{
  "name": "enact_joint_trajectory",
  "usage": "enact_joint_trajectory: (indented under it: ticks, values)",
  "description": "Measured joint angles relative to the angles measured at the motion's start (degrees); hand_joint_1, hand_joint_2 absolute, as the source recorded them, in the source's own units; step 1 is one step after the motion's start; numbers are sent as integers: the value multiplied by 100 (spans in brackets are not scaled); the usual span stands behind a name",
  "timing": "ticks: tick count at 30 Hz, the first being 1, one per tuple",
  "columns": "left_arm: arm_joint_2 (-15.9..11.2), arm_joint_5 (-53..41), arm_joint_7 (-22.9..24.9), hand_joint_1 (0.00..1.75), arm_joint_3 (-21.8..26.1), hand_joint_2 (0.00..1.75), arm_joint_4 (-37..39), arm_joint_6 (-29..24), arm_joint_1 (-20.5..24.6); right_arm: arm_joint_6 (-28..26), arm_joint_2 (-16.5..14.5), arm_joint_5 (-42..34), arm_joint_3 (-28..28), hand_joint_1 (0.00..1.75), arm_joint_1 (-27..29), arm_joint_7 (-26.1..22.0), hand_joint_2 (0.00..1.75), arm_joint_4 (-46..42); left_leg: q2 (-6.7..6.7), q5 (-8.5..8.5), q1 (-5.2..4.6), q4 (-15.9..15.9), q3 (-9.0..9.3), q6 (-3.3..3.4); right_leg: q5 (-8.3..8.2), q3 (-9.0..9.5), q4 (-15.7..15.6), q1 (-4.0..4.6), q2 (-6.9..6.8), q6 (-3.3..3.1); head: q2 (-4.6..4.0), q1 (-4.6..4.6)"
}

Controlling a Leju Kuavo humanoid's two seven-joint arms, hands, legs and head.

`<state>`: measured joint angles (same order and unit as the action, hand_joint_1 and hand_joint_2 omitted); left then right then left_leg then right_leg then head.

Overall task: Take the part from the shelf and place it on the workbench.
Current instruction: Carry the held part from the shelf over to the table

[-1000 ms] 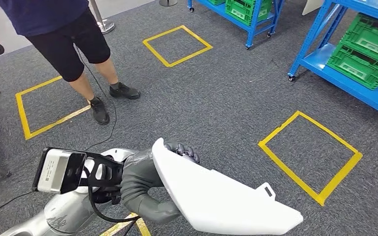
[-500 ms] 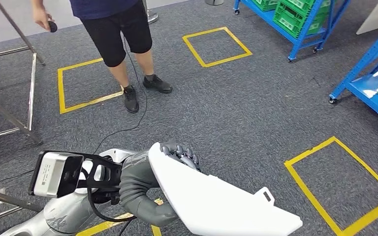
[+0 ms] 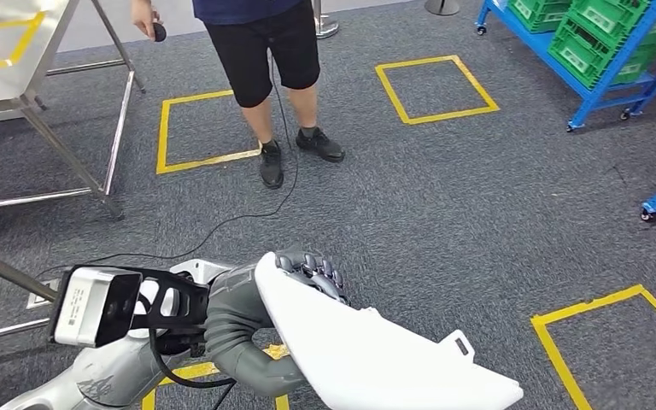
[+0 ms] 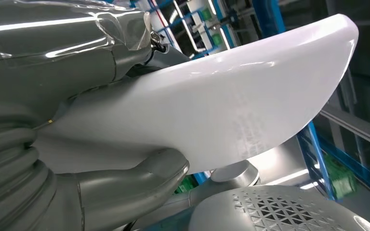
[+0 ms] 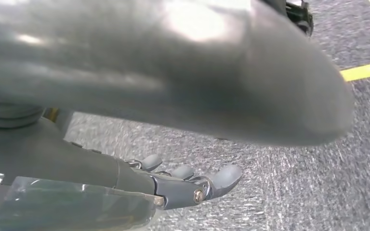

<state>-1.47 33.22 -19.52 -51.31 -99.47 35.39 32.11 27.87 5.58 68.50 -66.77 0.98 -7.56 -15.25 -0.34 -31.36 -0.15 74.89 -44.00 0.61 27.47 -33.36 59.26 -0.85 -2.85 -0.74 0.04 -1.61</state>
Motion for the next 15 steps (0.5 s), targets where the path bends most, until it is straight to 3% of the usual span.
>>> enact_joint_trajectory:
  ticks: [2,3,5,6,8,10,12,14,15]
  values:
    - [-4,4,3,175,-16,175,-1,-6,4,51,-34,39,-21,0,3,-2,0,-85,94,350,-23,-575,272,56,37,41,-4,18,-144,4,0,1]
    - [-2,4,4,175,-19,175,-2,-8,12,62,-52,53,-27,0,3,-4,0,-114,235,502,-61,-981,485,93,60,71,-6,29,-206,13,0,3]
    - [5,3,9,175,-24,175,-5,-12,33,70,-84,78,-37,0,9,-11,0,-156,442,626,-136,-1495,757,146,102,115,-18,51,-326,48,0,4]
    - [8,2,11,175,-26,175,-7,-14,42,71,-97,92,-41,0,11,-14,0,-174,460,608,-163,-1562,785,154,119,133,-29,58,-390,74,0,6]
    - [14,-2,17,175,-28,175,-11,-19,45,72,-120,112,-45,0,-2,-16,0,-206,297,635,-150,-1629,823,180,151,164,-46,55,-494,124,0,3]
    - [29,-3,22,175,-31,175,-22,-22,57,78,-139,118,-48,0,-12,-21,0,-231,141,687,-111,-1737,923,231,257,98,151,44,-277,140,0,9]
    - [51,-4,25,175,-47,175,-27,-24,73,95,-146,123,-56,0,13,-29,0,-250,-21,708,-86,-1782,987,275,502,-238,812,28,100,117,0,36]
    - [58,-3,28,175,-72,175,-21,-24,65,118,-151,138,-65,0,60,-37,0,-279,-220,703,-78,-1778,995,288,672,-664,1485,9,243,135,0,57]
    - [56,-1,28,175,-84,175,-19,-24,60,131,-156,146,-67,0,76,-40,0,-301,-322,696,-76,-1775,1002,283,634,-768,1563,-8,258,176,0,57]
